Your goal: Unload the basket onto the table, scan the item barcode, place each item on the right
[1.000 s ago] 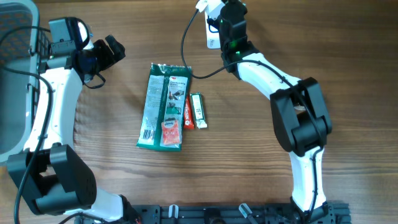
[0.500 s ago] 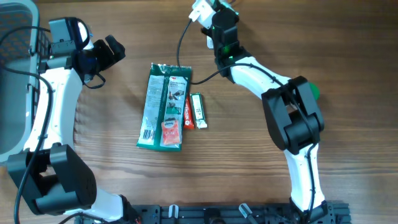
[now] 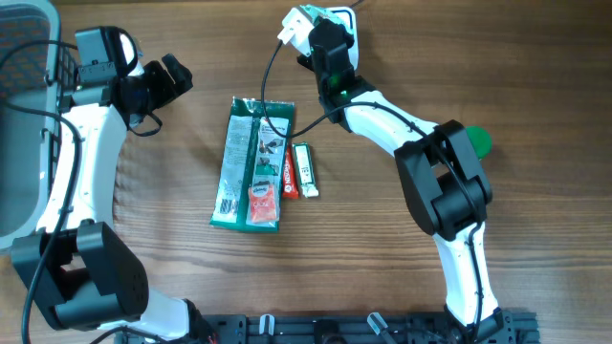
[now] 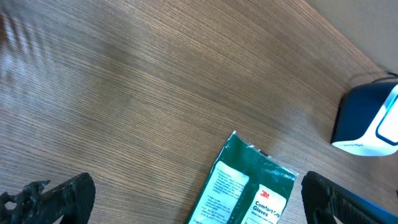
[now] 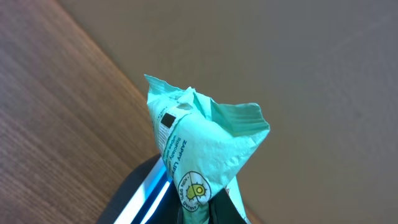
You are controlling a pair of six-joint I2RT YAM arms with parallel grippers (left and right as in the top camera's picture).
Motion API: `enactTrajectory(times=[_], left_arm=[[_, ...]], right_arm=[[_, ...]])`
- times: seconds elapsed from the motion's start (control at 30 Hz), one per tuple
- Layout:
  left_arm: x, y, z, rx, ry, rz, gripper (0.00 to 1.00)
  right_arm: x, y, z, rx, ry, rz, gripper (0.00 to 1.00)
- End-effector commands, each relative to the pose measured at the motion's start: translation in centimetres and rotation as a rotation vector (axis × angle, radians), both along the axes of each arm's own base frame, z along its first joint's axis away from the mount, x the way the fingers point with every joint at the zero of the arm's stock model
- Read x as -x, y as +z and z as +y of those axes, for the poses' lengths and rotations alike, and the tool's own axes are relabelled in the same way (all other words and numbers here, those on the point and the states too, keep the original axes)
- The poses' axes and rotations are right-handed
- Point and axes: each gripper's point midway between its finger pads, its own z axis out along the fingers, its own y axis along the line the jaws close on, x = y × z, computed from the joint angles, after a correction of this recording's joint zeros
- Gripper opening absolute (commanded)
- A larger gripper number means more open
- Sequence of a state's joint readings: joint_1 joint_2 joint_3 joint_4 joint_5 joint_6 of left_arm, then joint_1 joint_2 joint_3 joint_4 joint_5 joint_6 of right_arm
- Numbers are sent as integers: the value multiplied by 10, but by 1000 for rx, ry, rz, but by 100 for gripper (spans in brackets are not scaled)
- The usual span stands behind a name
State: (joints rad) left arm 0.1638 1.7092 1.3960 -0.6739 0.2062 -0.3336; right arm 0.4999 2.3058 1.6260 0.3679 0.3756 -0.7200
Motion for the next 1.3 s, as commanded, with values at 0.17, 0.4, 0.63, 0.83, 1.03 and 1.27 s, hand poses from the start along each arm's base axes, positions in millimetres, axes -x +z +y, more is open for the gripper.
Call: enactTrajectory(times=[0.17,0.4,0.63,0.83,1.03,1.27], left_arm=[[0,-3,1,-9,-14,4,100],[0,-3,1,-9,-15,4,100],[0,-3,1,-9,-14,4,100],[0,-3,1,-9,-15,4,100],[0,-3,1,-9,-14,4,100],[0,-3,1,-9,-14,3,100]], right_arm=[[14,110,-33,-176,-97,-77,4],[112,86,-70,-332,-97,494,4],[235,-53,-154,-361,-509,1178,12],[234,-87,-180,-373,-569,1139,60],[223,-77,-124,-609,-416,1181,64],[279,-120,-129,-452,-619,1245,64]])
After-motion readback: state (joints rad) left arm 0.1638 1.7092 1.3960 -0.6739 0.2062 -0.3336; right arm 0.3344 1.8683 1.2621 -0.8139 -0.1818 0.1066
